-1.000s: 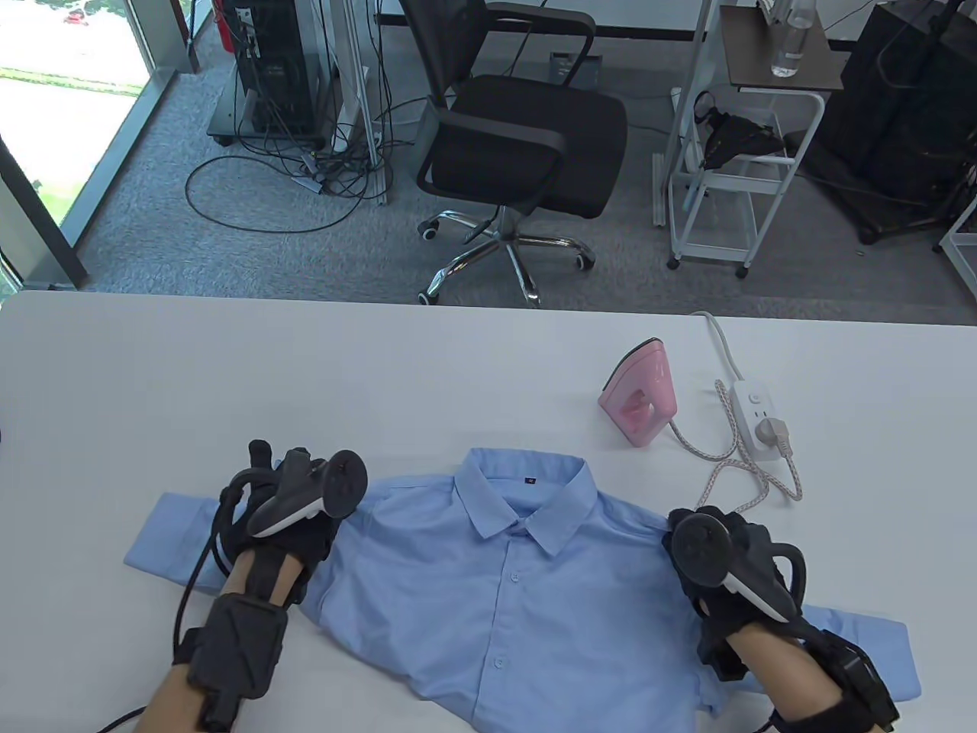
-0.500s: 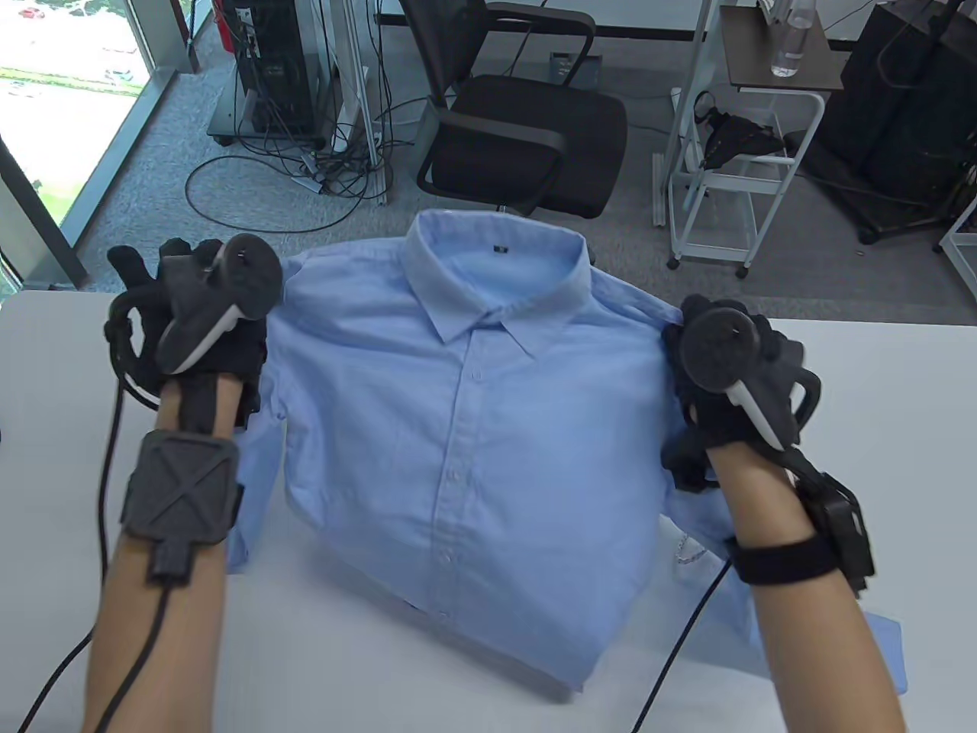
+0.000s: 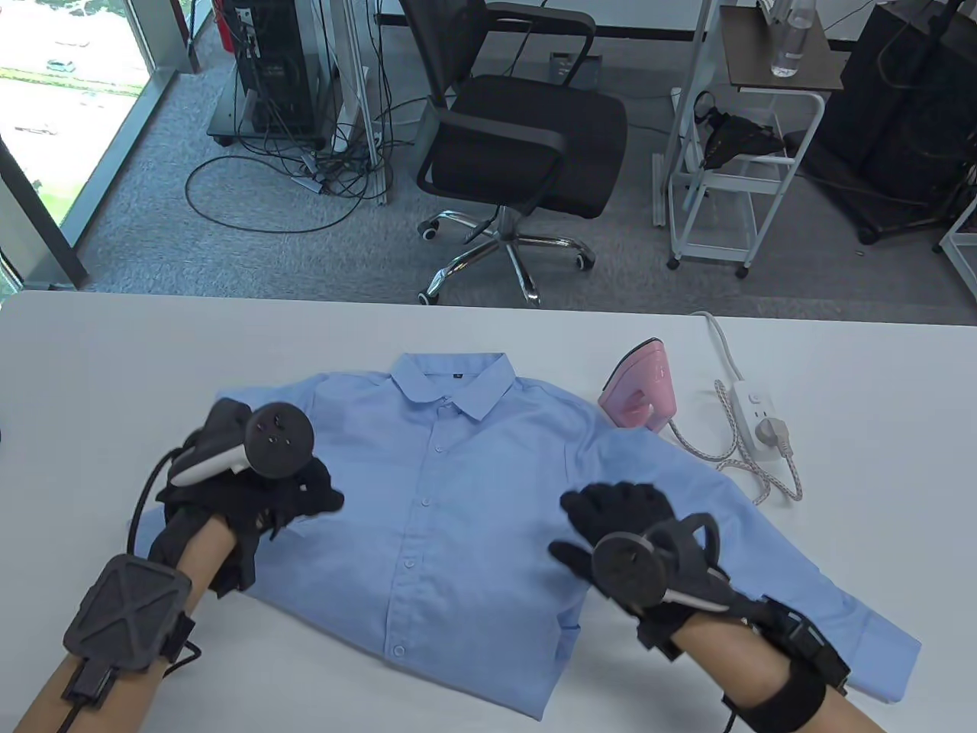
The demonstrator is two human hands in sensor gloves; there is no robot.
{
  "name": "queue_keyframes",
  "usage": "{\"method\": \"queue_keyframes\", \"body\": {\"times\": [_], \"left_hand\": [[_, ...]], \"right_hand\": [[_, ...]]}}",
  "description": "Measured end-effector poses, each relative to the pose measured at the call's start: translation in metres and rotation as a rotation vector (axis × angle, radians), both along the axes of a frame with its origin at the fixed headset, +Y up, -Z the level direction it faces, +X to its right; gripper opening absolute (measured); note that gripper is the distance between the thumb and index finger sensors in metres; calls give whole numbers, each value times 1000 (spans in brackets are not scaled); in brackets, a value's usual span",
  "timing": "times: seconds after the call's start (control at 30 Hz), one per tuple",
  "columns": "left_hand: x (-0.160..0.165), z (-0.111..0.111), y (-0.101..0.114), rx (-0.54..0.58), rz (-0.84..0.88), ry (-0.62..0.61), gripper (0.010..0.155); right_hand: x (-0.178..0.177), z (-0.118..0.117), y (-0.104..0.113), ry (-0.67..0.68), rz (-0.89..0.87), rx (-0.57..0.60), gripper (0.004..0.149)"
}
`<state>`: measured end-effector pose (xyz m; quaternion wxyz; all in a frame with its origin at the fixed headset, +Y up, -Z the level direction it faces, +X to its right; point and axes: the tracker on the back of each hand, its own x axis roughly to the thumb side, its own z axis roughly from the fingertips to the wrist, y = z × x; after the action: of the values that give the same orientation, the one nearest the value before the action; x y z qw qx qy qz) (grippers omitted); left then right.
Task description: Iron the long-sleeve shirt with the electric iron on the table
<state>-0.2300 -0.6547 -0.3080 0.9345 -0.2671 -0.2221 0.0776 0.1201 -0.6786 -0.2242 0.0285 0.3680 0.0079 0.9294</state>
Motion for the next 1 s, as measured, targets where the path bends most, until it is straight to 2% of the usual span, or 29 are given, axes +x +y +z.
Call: {"method": "queue_keyframes", "body": {"times": [0.07,0.1,0.17,0.2,0.27,0.3,0.33,0.37,0.43,0.5,0.53,0.57,0.6,0.63,0.7,0.73,0.77,0.8,0.83,0.87,0.9,0.93,0.97,1.0], "left_hand": [[17,23,-32,-146,-84,-66,88],[26,33,-47,-180,-164,-120,99],[40,48,-71,-193,-347,-206,116],[48,53,-84,-166,-473,-242,118],[58,53,-97,-15,-584,-249,110],[62,50,-100,95,-610,-243,107],[63,46,-97,175,-601,-241,108],[63,43,-92,230,-573,-215,100],[62,42,-80,307,-450,-152,92],[59,48,-69,306,-292,-147,89],[59,50,-68,291,-261,-153,90],[59,55,-72,273,-239,-159,92],[61,58,-80,271,-265,-171,92],[62,60,-88,288,-299,-187,89],[62,62,-104,403,-346,-230,79],[60,62,-99,425,-299,-239,76],[55,60,-99,456,-245,-207,56],[56,57,-86,477,-197,-151,44],[54,48,-71,419,-236,-161,43],[51,39,-46,300,-285,-132,43],[47,33,-26,181,-290,-101,44],[42,27,8,40,-234,-41,44],[37,24,34,-5,-164,-4,44],[32,22,62,-1,-75,15,44]], "right_hand": [[-16,30,-25,119,105,-86,85],[-23,41,-37,163,160,-122,91],[-31,54,-59,206,279,-133,96],[-33,57,-72,203,367,-74,92],[-29,49,-77,168,406,98,75],[-25,40,-76,116,315,149,58],[-18,27,-72,17,289,199,44],[-10,15,-68,-45,323,177,41],[8,-5,-58,-174,313,52,41],[28,-14,-45,-220,140,-135,43],[32,-14,-42,-215,74,-170,50],[36,-12,-41,-173,12,-204,63],[37,-10,-45,-141,35,-214,73],[35,-8,-50,-133,89,-203,73],[28,-3,-71,-111,255,-148,59],[26,-2,-75,-102,273,-98,53],[25,0,-72,-99,223,-16,45],[23,-4,-65,-85,188,-2,42],[23,-10,-51,-59,184,-164,42],[26,-18,-31,-19,130,-397,42],[30,-24,-12,3,36,-536,42],[37,-30,16,24,-118,-623,42],[44,-36,39,51,-230,-638,42],[53,-41,63,74,-329,-630,41]]}}
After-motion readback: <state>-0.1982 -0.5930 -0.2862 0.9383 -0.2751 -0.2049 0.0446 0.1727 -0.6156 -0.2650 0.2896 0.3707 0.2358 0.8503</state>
